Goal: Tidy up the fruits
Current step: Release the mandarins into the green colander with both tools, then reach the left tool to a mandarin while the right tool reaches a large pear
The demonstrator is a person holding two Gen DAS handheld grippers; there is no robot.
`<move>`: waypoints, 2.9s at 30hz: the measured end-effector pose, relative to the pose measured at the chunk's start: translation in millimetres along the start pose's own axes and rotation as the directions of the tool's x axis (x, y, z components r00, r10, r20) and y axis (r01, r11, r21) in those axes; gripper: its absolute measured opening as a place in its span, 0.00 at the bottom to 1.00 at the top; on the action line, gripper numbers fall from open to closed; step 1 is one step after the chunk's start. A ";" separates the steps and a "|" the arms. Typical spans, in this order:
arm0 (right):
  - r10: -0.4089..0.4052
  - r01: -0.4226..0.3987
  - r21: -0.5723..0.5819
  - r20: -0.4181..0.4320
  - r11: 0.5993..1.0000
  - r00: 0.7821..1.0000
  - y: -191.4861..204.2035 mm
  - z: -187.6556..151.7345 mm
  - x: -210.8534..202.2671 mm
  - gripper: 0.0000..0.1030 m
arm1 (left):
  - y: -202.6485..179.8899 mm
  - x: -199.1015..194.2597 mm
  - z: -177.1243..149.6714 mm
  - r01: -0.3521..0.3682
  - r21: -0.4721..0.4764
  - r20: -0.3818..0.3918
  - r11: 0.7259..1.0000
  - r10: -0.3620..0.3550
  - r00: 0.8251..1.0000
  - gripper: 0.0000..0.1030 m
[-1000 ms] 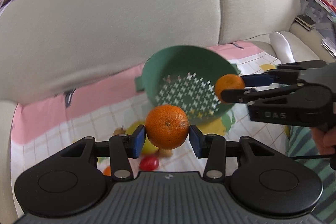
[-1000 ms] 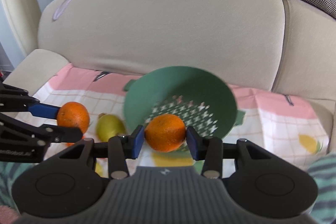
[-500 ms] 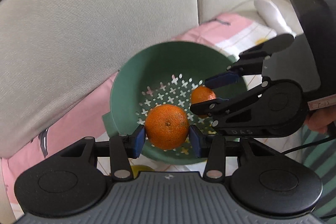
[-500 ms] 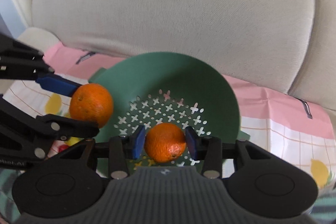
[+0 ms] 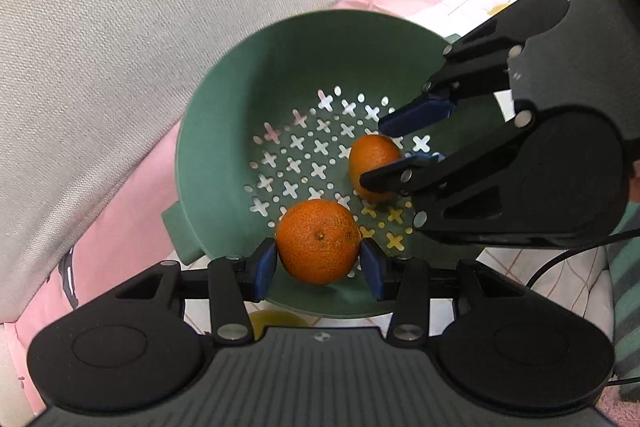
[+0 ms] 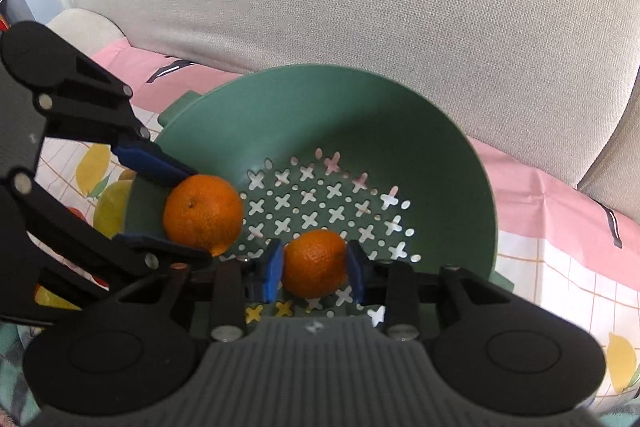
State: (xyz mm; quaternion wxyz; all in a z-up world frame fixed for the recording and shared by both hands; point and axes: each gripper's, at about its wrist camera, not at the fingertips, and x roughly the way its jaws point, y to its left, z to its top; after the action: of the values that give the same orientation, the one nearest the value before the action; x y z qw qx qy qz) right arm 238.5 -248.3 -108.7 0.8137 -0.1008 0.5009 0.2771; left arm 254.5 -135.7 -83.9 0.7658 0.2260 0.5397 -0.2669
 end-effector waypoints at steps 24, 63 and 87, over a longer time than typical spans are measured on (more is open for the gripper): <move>-0.037 0.037 0.029 0.008 0.999 0.999 11.4 -13.2 -14.3 0.37 | -9.7 -24.5 -13.1 -0.043 -0.016 0.065 0.999 0.044 0.997 0.56; -0.030 -0.009 0.184 0.205 0.983 0.978 135.2 -92.6 -85.3 0.66 | 2.5 -129.7 -192.3 -0.064 -0.464 0.216 0.883 0.184 0.959 0.59; 0.088 -0.091 0.028 0.084 0.995 0.993 174.2 -94.1 -39.6 0.69 | 8.0 -60.4 -214.2 -0.124 -0.374 0.000 0.919 0.134 0.991 0.59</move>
State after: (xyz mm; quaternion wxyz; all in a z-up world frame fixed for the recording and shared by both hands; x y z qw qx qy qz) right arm 57.3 -159.8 -99.3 0.8220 -0.0537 0.4752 0.3093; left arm 91.9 16.2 -93.8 0.8174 0.1080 0.5549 -0.1112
